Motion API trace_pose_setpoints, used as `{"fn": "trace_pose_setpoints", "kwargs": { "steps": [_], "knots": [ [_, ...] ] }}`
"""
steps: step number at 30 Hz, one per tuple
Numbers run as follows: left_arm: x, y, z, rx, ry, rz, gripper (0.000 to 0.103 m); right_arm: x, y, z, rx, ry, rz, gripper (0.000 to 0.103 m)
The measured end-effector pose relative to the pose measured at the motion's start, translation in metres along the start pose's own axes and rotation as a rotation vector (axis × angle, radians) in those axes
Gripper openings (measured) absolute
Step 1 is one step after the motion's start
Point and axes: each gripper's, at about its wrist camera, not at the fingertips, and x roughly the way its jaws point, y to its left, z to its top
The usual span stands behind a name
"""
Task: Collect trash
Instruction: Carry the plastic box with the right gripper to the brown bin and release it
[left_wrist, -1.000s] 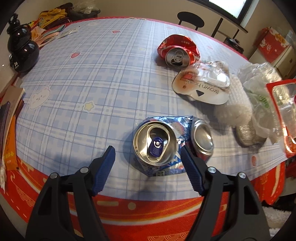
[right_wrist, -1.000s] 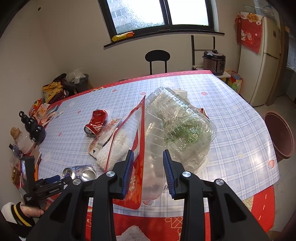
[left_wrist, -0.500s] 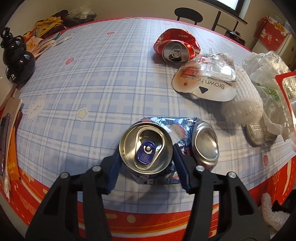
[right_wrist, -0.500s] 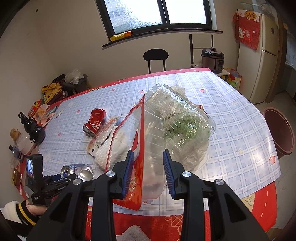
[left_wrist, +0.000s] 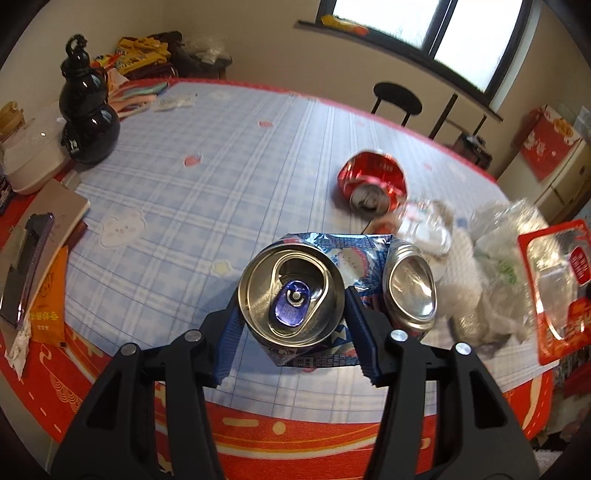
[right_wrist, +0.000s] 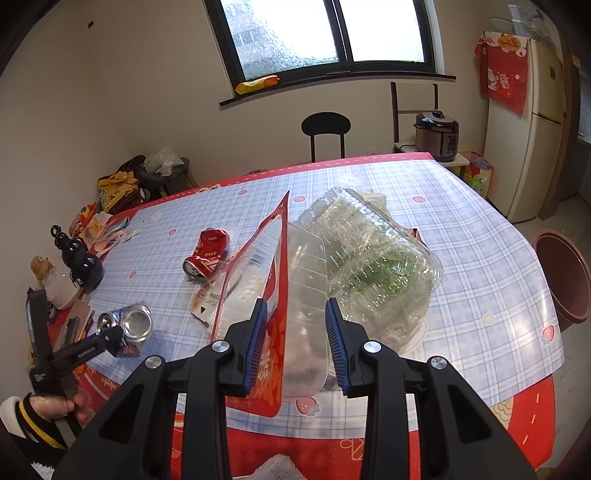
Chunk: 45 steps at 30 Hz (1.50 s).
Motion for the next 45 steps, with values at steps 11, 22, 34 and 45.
{"fn": "trace_pose_setpoints", "kwargs": {
  "steps": [11, 22, 34, 45],
  "knots": [
    [-0.048, -0.039, 0.025, 0.027, -0.121, -0.110, 0.055, -0.025, -0.010, 0.008, -0.004, -0.063, -0.005, 0.033],
    [-0.063, -0.124, 0.022, 0.082, -0.160, -0.154, 0.055, -0.060, -0.088, 0.014, 0.044, -0.117, -0.024, 0.033],
    [-0.062, -0.273, -0.004, 0.108, -0.143, -0.179, 0.055, -0.101, -0.266, 0.032, 0.155, -0.180, -0.096, 0.033],
    [-0.052, -0.386, -0.021, 0.108, -0.160, -0.193, 0.055, -0.100, -0.461, 0.034, 0.243, -0.129, -0.341, 0.033]
  ]
}}
